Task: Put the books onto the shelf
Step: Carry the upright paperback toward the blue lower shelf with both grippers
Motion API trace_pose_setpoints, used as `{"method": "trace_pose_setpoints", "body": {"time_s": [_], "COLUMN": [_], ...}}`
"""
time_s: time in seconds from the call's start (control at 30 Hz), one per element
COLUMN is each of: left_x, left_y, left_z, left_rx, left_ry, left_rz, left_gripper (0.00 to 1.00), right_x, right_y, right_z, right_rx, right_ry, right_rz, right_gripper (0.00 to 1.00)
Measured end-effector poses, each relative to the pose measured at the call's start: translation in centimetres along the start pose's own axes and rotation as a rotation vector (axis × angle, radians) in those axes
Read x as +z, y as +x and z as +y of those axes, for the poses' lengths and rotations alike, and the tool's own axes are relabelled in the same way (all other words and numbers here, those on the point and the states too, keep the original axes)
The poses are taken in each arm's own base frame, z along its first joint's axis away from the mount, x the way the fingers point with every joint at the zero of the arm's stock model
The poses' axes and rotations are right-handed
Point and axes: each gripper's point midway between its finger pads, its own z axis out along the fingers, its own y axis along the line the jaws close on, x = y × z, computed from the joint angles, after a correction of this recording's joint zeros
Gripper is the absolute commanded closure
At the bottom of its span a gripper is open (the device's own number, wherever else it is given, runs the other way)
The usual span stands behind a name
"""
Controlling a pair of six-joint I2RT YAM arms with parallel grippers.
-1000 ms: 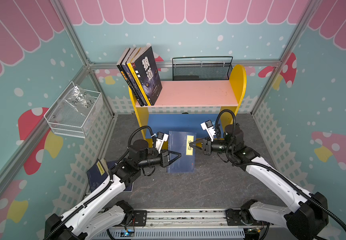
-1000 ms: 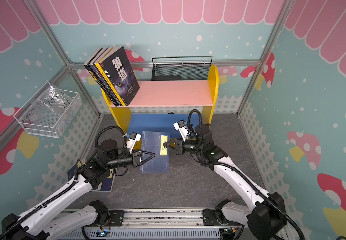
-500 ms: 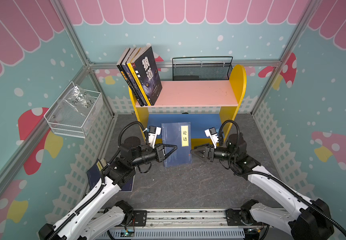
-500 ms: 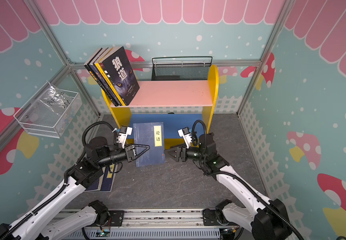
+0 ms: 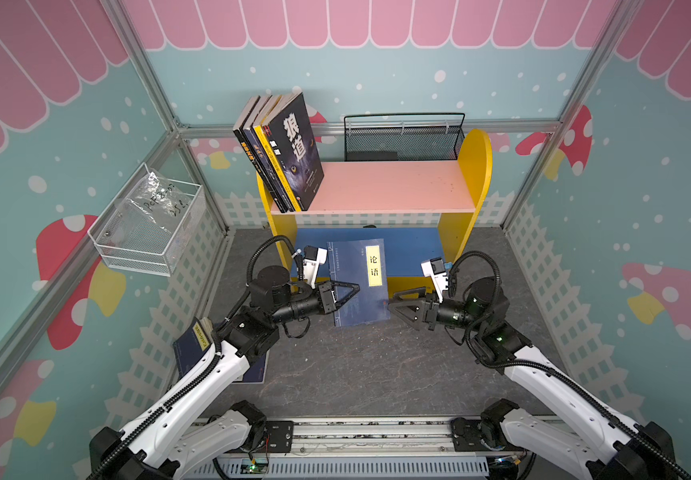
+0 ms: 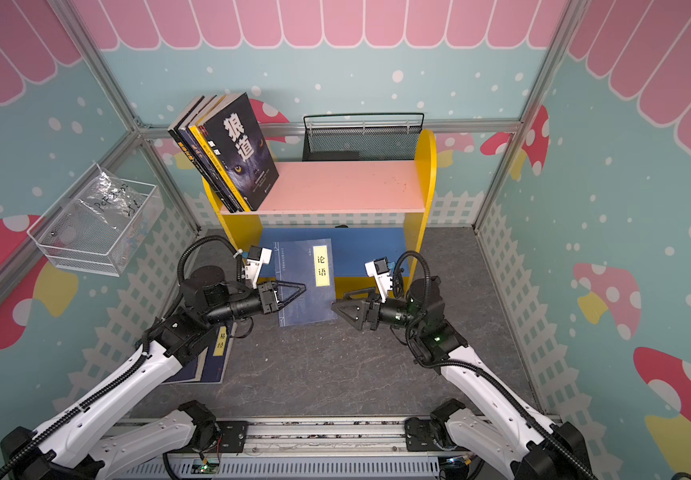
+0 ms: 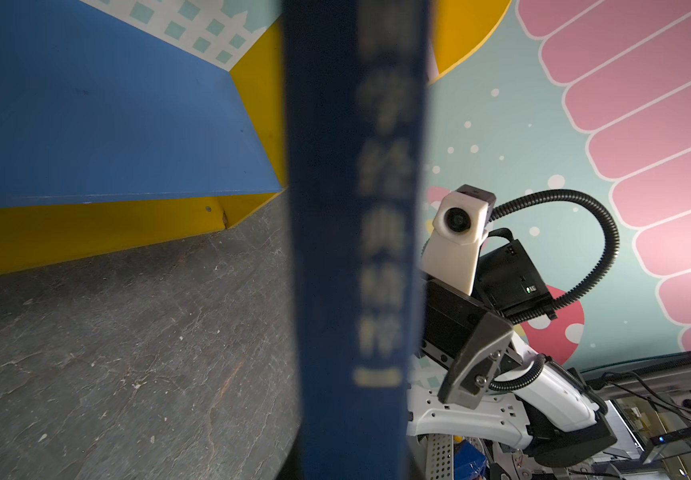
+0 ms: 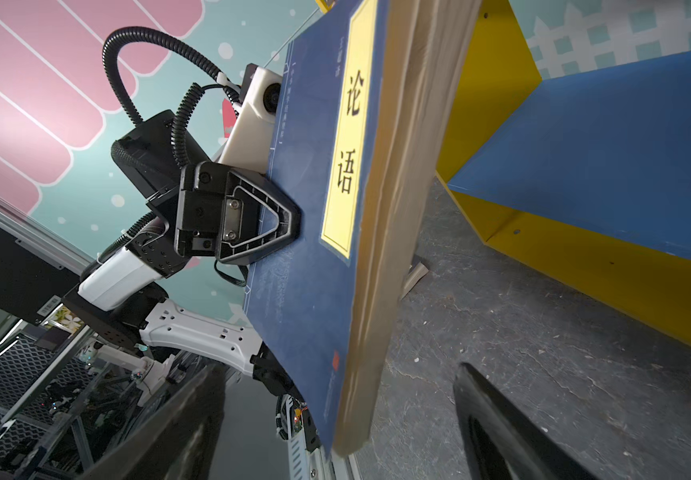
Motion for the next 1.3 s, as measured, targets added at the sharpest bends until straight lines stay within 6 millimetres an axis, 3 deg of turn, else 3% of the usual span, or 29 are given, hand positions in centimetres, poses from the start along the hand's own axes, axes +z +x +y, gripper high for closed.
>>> {"method": "trace_pose_setpoints", "body": {"time_s": [0.2, 0.37, 0.6, 0.77, 0.83, 0.93, 1.03, 1.17, 1.3], "left_x": [1.5, 2.5, 2.8, 3.4, 3.5, 3.7, 3.7, 3.7, 3.2], "left_y": [-0.5, -0.5, -0.5, 0.1, 0.2, 0.2, 0.0, -0.1, 0.1], "left_z": [0.2, 0.8, -0.1, 0.6, 0.9, 1.1, 0.9, 0.9, 0.9], "left_rx": [-0.052, -0.097, -0.096, -0.102, -0.092, -0.075, -0.058, -0.046, -0.044], "left_ry": [0.041, 0.049, 0.101, 0.097, 0.086, 0.076, 0.079, 0.077, 0.070], "left_rz": [0.010, 0.023, 0.043, 0.077, 0.082, 0.087, 0.083, 0.074, 0.062], "left_gripper": [1.00, 1.00, 1.00, 0.96, 0.86, 0.53, 0.31, 0.25, 0.32], "right_x": [0.3, 0.4, 1.2, 1.3, 1.2, 1.3, 1.2, 1.2, 0.8], "right_y": [0.6, 0.6, 0.6, 0.1, 0.1, 0.2, 0.6, 0.8, 0.1], "right_z": [-0.8, -1.0, -1.5, -1.0, -1.0, -1.1, -1.6, -2.2, -2.2], "right_rx": [0.046, 0.080, 0.144, 0.155, 0.173, 0.188, 0.210, 0.226, 0.219], "right_ry": [-0.006, -0.037, -0.087, -0.117, -0.120, -0.120, -0.108, -0.086, -0.074], "right_rz": [-0.003, -0.033, -0.042, -0.059, -0.061, -0.062, -0.061, -0.072, -0.105], "right_gripper": [0.13, 0.22, 0.53, 0.83, 0.88, 0.94, 0.95, 0.95, 0.95]}}
